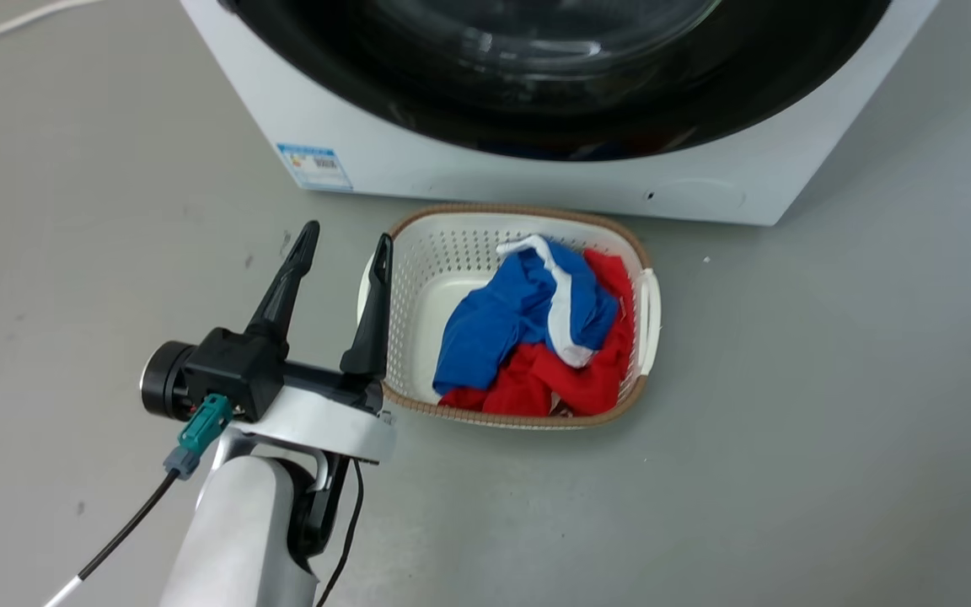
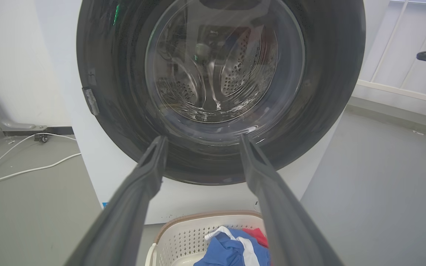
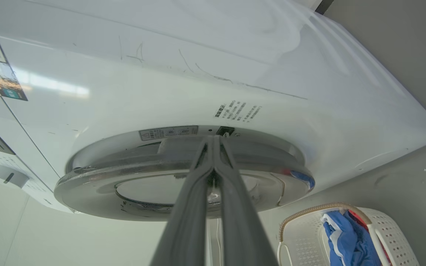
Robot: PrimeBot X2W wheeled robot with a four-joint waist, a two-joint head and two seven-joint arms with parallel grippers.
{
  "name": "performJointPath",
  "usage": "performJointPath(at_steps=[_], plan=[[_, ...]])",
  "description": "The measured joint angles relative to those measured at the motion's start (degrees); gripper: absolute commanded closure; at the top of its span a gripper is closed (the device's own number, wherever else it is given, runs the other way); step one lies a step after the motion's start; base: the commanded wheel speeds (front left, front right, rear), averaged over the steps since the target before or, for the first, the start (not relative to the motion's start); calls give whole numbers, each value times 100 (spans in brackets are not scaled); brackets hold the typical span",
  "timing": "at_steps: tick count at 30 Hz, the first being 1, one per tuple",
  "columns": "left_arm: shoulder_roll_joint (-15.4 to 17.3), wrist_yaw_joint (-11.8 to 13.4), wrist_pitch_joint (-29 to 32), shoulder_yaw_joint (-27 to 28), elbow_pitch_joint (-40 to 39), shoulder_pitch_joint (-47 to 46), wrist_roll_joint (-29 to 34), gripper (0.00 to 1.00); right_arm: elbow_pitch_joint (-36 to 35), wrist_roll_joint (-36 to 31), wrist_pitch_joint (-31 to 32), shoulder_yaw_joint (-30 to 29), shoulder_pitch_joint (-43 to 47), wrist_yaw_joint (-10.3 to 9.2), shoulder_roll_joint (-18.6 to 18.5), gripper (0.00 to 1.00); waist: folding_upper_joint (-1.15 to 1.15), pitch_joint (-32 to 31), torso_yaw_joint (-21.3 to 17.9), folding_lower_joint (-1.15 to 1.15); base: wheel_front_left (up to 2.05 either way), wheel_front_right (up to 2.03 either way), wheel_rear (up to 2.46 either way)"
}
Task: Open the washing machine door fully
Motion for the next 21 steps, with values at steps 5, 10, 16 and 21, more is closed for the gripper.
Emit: performJointPath(at_steps=[5, 10, 16, 21], plan=[[-16, 1, 1, -133, -45, -148, -58, 0, 345, -403, 127, 368, -719, 1, 53, 100, 0, 314, 159, 0, 0, 0, 0], [-18, 56, 1, -288, -96, -216, -174, 0, 578, -669, 82, 580, -1217, 1, 249, 100, 0, 499, 274, 0, 0, 0, 0], [-22, 133, 1, -491, -148, -357, -311, 0, 849, -856, -99, 679, -1732, 1, 411, 100, 0, 673, 397, 0, 0, 0, 0], [-22, 183, 1, -602, -193, -421, -361, 0, 991, -926, -140, 715, -1969, 1, 467, 100, 0, 790, 496, -1, 0, 0, 0]])
